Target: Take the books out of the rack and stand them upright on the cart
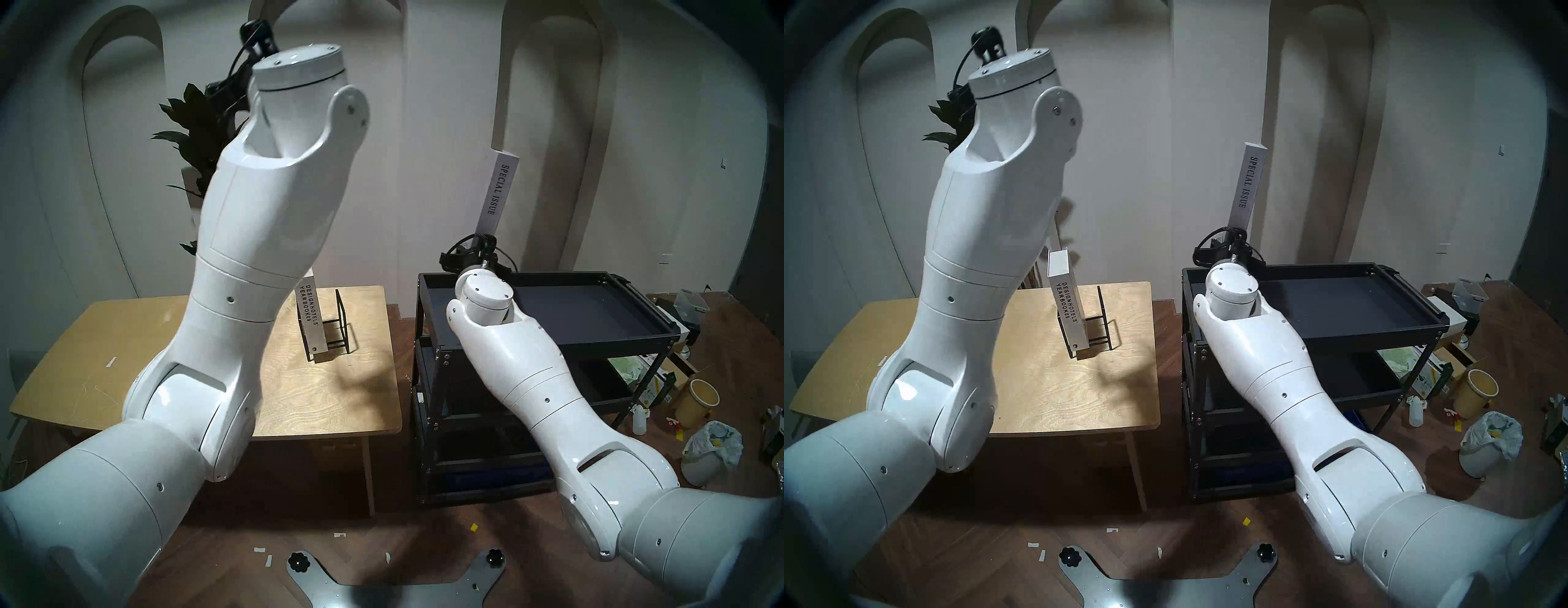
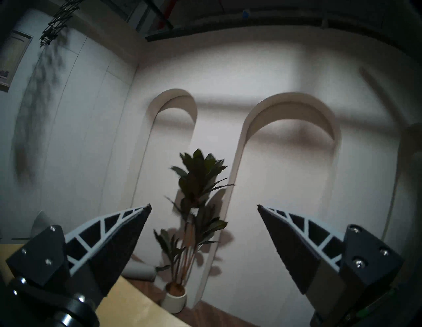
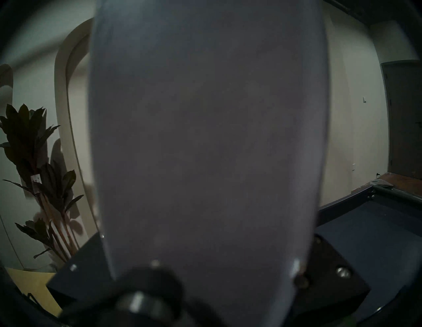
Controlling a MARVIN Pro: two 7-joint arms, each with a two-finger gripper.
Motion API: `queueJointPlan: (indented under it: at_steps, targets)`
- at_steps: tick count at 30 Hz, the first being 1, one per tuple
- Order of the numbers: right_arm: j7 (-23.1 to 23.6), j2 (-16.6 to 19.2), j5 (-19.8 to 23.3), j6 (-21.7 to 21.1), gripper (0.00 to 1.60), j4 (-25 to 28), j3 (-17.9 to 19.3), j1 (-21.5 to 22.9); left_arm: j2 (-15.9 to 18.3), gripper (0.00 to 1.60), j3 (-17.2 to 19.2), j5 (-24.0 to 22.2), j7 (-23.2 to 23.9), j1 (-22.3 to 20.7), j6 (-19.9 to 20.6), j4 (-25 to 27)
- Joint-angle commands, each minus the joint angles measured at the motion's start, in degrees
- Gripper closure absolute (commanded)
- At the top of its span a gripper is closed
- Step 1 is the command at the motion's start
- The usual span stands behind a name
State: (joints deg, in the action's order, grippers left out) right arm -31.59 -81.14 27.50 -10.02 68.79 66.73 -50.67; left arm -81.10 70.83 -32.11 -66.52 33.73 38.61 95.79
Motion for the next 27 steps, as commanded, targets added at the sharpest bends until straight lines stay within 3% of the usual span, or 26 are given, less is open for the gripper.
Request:
queueJointPlan:
  at_steps: [1, 8, 14, 20, 21, 22, 23, 27]
  targets:
    - [2.52, 4.37, 0.44, -4.25, 1.60, -1.64, 1.73, 3.85, 6.21, 0.00, 7.12, -1.86, 1.11, 5.40, 1.17, -1.80]
    - [9.39, 7.58, 1.92, -11.61, 1.60, -6.32, 1.17, 6.21, 9.64, 0.00, 11.92, -5.96, 5.48, 10.71, 2.65, -2.77]
    - [15.35, 9.72, 3.23, -16.47, 1.60, -10.81, -1.05, 9.16, 11.56, 0.00, 13.68, -9.00, 9.69, 14.86, 3.90, -1.34]
    - [22.34, 11.88, 3.38, -18.81, 1.60, -14.10, -3.65, 12.11, 12.89, 0.00, 14.07, -10.54, 12.67, 17.72, 4.70, 0.50]
    - [21.79, 12.17, 3.16, -18.77, 1.60, -13.29, -3.45, 11.53, 12.94, 0.00, 14.10, -10.57, 12.74, 17.90, 4.74, 0.57]
    - [24.75, 12.71, 3.08, -19.08, 1.60, -15.08, -4.30, 13.11, 13.27, 0.00, 14.23, -10.80, 13.31, 18.36, 4.84, 0.99]
    - [24.16, 12.95, 3.10, -18.92, 1.60, -14.16, -3.95, 12.39, 13.38, 0.00, 14.33, -10.91, 13.49, 18.63, 4.88, 1.23]
    - [28.96, 14.73, 2.58, -18.23, 1.60, -16.25, -5.91, 14.27, 14.21, 0.00, 14.68, -11.39, 14.60, 20.19, 4.96, 2.51]
